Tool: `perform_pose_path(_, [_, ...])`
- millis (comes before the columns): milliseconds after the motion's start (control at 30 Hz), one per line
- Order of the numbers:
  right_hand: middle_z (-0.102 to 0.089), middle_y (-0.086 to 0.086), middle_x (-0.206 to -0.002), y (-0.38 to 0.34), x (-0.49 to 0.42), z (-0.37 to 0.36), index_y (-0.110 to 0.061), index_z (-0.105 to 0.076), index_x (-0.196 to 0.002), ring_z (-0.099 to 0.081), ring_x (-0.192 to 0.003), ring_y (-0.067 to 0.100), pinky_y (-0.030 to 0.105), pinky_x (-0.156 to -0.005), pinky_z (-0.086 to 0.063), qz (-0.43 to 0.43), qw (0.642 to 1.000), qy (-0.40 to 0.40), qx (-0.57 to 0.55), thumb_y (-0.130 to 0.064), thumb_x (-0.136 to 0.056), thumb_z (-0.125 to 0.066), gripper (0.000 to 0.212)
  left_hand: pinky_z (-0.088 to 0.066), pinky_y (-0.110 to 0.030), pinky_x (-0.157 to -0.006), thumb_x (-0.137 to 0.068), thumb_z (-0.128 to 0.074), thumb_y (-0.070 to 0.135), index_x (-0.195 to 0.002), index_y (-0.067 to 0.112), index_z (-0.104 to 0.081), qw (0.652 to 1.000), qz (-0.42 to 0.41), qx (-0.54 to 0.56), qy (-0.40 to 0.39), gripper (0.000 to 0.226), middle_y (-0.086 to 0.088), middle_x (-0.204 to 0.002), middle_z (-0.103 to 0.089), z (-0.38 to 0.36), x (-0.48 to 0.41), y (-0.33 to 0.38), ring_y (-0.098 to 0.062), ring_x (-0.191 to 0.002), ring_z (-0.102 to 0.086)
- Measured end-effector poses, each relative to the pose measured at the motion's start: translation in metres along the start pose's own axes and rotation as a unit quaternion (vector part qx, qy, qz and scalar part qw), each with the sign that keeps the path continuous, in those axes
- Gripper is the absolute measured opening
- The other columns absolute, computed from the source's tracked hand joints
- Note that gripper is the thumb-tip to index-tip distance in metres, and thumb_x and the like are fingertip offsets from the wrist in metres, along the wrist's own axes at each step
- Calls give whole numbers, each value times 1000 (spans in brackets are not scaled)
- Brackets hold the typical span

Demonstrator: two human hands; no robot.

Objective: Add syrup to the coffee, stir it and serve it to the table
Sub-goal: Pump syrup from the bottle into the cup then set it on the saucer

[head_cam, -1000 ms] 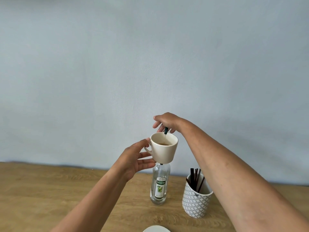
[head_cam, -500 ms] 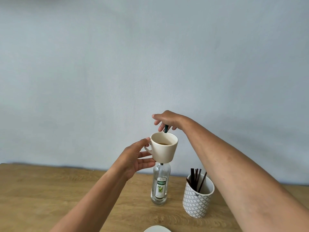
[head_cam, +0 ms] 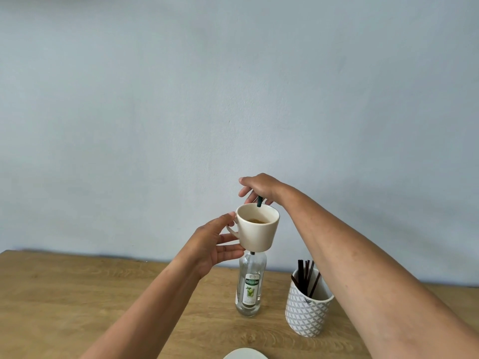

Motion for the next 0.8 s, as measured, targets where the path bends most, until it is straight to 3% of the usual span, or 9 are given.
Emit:
perform_pose_path(300, [-74,5,-95,-10,11,8,-20,-67,-107,-65,-94,25,47,-91,-40,11,999,-27,29,-62,-87,-41,53,-64,-37,-61,-87,-73,37,-84,15,-65,1000,1,-6,6,23,-27,-107,-72,3,2,0,-42,-81,-75])
perform_pose_path(800, [-75,5,-89,0,5,-1,-21,-72,-93,-63,-94,24,42,-82,-44,8,1000,-3,-21,-52,-89,-40,45,-64,-37,-62,-85,-75,36,-83,15,-66,1000,4,-1,4,23,-24,-102,-74,4,-5,-5,-42,-79,-75])
Point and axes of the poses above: each hand's wrist, its own x-axis away from the middle knuckle, its own z-axis out of the back of the hand, y = z × x, the point moved 6 cm from there along -x, towards the middle knuckle
